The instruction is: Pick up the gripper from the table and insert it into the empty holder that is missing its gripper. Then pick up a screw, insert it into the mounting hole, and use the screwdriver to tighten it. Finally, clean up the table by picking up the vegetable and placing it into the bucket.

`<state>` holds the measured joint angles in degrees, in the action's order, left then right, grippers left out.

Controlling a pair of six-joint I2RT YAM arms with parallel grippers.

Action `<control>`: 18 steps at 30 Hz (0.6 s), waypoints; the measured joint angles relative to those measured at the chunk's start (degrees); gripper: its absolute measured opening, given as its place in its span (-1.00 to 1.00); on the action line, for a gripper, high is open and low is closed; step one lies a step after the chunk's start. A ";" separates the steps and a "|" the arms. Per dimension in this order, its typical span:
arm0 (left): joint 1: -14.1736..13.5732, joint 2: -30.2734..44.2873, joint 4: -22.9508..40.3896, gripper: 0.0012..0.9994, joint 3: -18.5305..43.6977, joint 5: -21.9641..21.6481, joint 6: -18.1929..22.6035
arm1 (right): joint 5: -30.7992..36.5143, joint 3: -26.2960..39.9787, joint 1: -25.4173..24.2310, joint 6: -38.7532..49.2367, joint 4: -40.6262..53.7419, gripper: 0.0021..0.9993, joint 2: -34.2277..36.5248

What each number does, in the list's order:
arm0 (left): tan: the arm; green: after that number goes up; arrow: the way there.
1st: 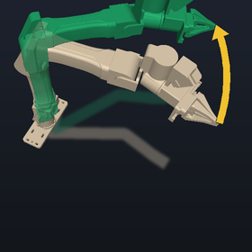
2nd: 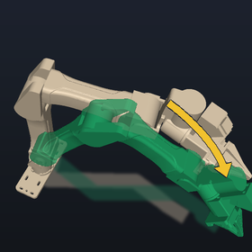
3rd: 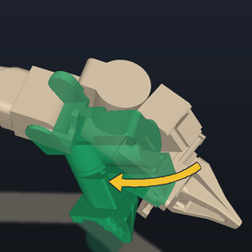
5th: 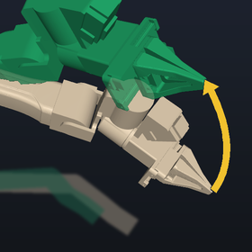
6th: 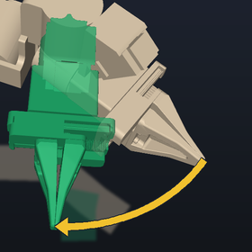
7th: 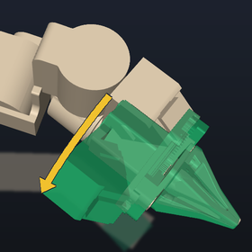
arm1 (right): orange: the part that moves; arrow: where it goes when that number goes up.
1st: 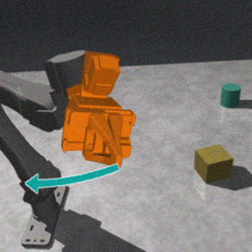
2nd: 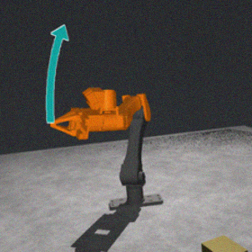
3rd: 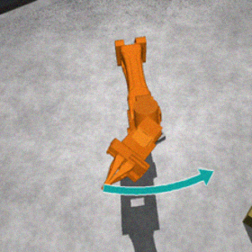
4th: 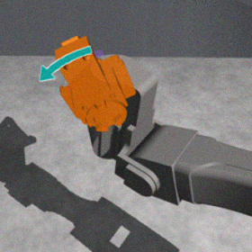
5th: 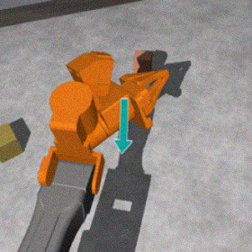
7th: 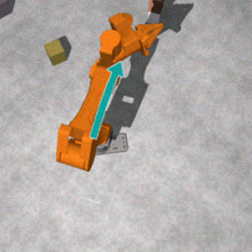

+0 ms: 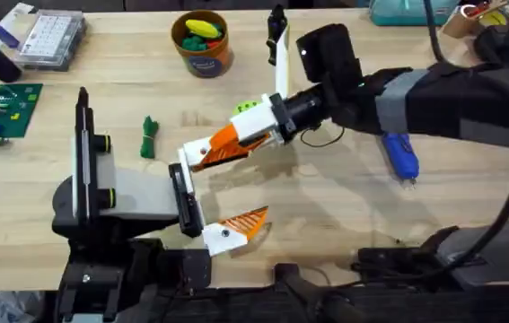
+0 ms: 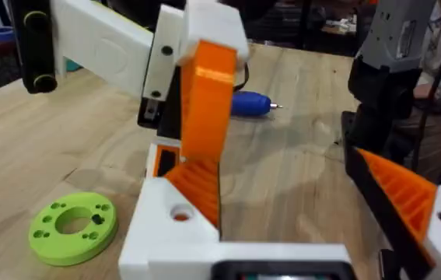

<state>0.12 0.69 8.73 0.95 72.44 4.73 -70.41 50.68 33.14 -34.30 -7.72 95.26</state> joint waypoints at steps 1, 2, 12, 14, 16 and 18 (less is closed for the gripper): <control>0.00 0.00 0.02 0.98 0.00 0.00 0.00 | -0.08 0.00 -0.44 0.00 0.00 0.98 0.00; 0.00 0.00 0.00 0.98 0.00 0.00 0.02 | -0.17 0.00 -0.90 0.00 0.02 0.97 0.00; 0.00 0.00 0.00 0.98 0.00 0.00 0.02 | -1.48 0.00 -5.08 0.00 0.02 0.97 0.00; 0.00 0.00 0.00 0.98 0.00 0.00 0.00 | -1.74 0.00 -6.11 0.02 0.01 0.97 0.00; 0.00 0.00 0.00 0.97 0.00 0.00 0.01 | -2.37 0.00 -7.20 0.18 0.00 0.97 0.00; 0.00 0.00 0.01 0.97 0.00 0.00 0.01 | -3.62 0.02 -8.38 0.62 0.01 0.98 0.00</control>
<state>0.12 0.69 8.75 0.95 72.44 4.75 -74.03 50.69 24.76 -33.69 -7.71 95.26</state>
